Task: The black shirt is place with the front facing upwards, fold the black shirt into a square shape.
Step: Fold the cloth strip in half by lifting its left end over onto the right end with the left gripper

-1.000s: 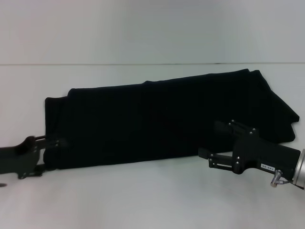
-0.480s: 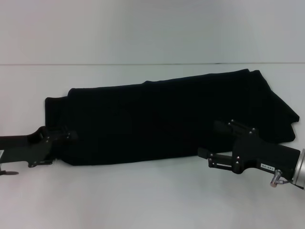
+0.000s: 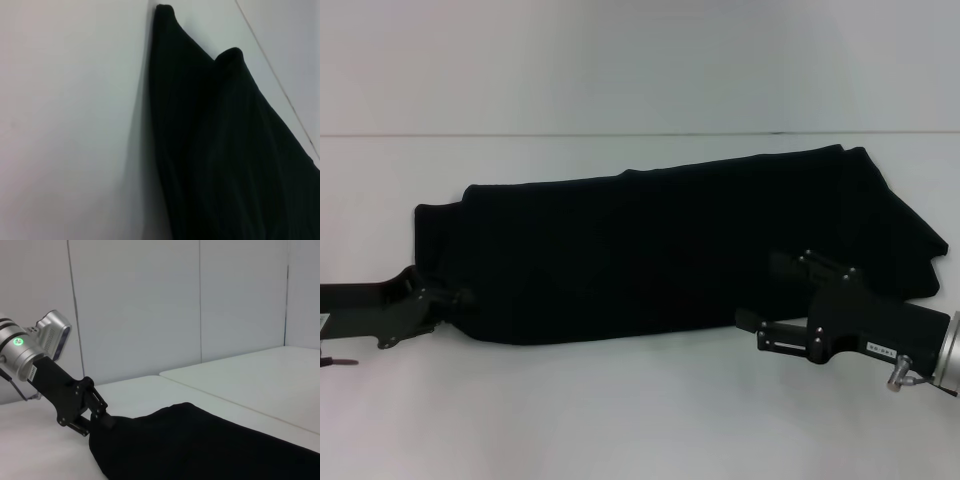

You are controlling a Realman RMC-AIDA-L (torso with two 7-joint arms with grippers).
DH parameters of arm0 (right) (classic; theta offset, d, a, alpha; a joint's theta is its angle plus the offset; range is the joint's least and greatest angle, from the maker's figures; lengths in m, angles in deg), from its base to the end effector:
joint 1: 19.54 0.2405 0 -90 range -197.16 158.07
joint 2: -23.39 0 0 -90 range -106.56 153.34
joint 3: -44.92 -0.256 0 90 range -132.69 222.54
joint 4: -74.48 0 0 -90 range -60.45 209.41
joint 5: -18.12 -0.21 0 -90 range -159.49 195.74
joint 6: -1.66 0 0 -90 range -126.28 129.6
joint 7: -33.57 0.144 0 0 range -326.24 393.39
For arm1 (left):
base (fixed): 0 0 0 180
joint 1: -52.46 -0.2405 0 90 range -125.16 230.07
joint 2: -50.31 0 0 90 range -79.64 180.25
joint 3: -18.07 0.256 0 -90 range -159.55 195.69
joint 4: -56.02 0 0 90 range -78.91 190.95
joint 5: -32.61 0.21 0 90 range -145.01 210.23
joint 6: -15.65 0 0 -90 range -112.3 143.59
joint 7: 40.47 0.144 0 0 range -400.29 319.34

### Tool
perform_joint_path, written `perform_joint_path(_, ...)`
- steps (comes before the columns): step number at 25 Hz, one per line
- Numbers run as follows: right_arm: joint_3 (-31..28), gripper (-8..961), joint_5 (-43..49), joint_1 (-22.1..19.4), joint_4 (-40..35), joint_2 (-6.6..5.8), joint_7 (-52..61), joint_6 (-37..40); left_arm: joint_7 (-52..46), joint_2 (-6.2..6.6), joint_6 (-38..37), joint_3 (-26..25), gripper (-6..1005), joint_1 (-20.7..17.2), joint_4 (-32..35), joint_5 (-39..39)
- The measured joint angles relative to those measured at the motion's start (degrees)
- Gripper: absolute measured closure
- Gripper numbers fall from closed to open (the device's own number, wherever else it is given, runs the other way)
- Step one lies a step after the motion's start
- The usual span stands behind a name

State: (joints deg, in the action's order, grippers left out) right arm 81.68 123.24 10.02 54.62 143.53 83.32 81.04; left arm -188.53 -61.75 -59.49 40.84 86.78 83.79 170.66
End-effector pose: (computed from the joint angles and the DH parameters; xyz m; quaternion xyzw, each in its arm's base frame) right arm 0.2821 0.3173 -0.0451 -0.9233 0.1423 0.2721 0.2306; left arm -0.3422 0.3484 0.0309 -0.5882 -0.7721 -0.1970 0.1381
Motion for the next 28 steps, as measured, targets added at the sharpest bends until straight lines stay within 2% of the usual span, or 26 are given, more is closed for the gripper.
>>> perform_joint_path(5,0.1,12,0.0,0.2,0.0,0.0,0.1,-0.1,0.2,0.0,0.3,0.0,652,0.1,0.0,0.0)
perform_joint_path(14,2.3,12,0.4,0.8,1.4,-0.16,0.5,-5.4,2.1,-0.08,1.0,-0.5,953,0.1,0.0,-0.5)
perform_joint_path(21,3.5,13,0.4,0.7,1.5,-0.02,0.2,-7.6,3.9,-0.13,1.5,-0.7,951,-0.3,0.0,-2.4)
perform_joint_path(24,3.4,13,0.2,0.5,1.5,0.01,0.2,-7.6,4.1,0.57,1.8,-0.8,951,-0.6,0.4,-2.8)
perform_joint_path(28,2.8,13,0.1,0.1,1.5,-0.09,0.5,-7.3,4.2,2.19,2.5,-3.0,952,-1.4,1.9,-2.9)
